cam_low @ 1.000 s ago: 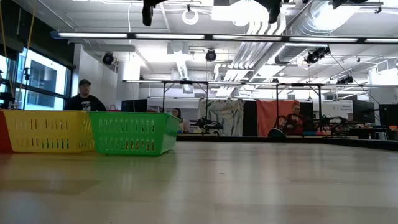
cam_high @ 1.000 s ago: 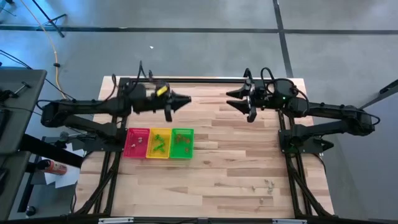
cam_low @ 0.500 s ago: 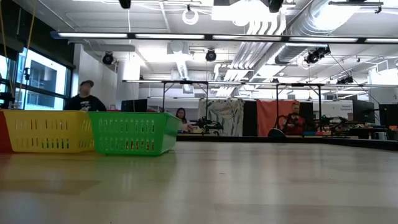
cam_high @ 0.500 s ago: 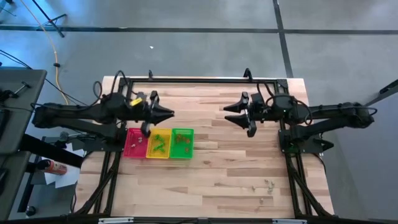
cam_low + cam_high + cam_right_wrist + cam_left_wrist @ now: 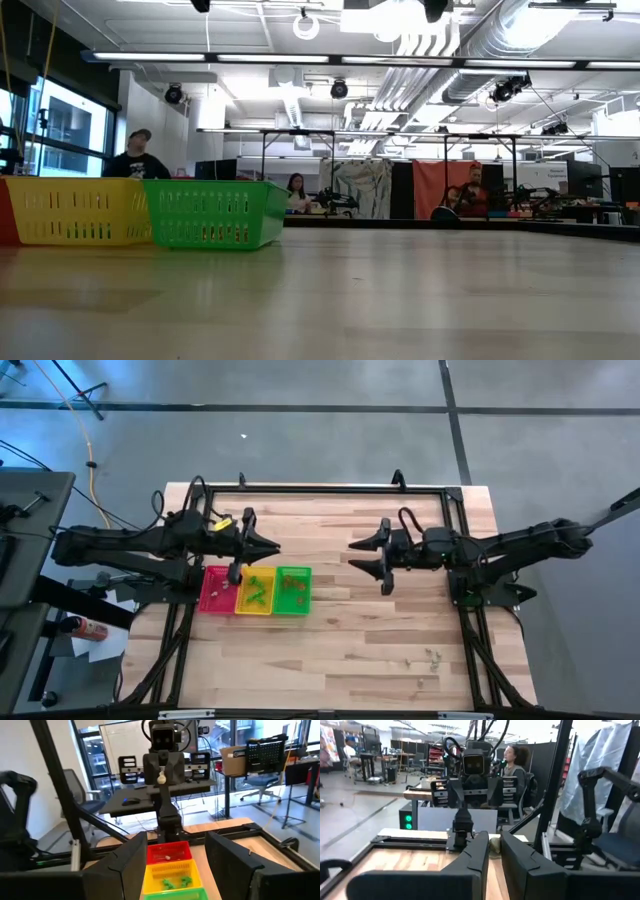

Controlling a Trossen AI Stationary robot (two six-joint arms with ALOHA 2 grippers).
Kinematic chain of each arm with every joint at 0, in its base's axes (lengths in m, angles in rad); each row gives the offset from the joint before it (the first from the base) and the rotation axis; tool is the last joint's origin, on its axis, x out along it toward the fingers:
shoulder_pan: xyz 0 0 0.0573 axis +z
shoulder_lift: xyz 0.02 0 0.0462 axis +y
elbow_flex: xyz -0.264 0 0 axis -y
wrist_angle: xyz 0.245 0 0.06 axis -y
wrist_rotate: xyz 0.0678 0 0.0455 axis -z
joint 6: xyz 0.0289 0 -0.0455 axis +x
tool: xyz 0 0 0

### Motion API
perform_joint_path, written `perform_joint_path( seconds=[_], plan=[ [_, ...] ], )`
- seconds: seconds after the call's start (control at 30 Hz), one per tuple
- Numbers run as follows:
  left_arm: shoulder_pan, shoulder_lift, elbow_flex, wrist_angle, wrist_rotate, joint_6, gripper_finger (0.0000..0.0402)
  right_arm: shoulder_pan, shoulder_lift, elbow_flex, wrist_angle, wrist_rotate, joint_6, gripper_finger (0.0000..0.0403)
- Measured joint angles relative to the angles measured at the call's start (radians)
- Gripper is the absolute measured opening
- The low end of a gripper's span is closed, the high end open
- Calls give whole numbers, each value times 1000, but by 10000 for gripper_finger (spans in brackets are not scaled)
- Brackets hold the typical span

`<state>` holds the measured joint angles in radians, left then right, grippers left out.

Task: Sort Halloween decoration
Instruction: Put the white skull toy into the red bin

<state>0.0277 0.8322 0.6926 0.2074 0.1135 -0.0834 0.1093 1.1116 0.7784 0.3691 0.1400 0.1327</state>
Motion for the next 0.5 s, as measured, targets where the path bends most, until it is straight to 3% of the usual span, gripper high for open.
perform_joint_path(
  seconds=[0.17,0.5],
  plan=[
    [0,28,0,-2,0,59,32,-11,23,0,24,1,-53,195],
    [0,53,0,-6,0,29,32,-31,23,0,46,1,-89,195]
  ],
)
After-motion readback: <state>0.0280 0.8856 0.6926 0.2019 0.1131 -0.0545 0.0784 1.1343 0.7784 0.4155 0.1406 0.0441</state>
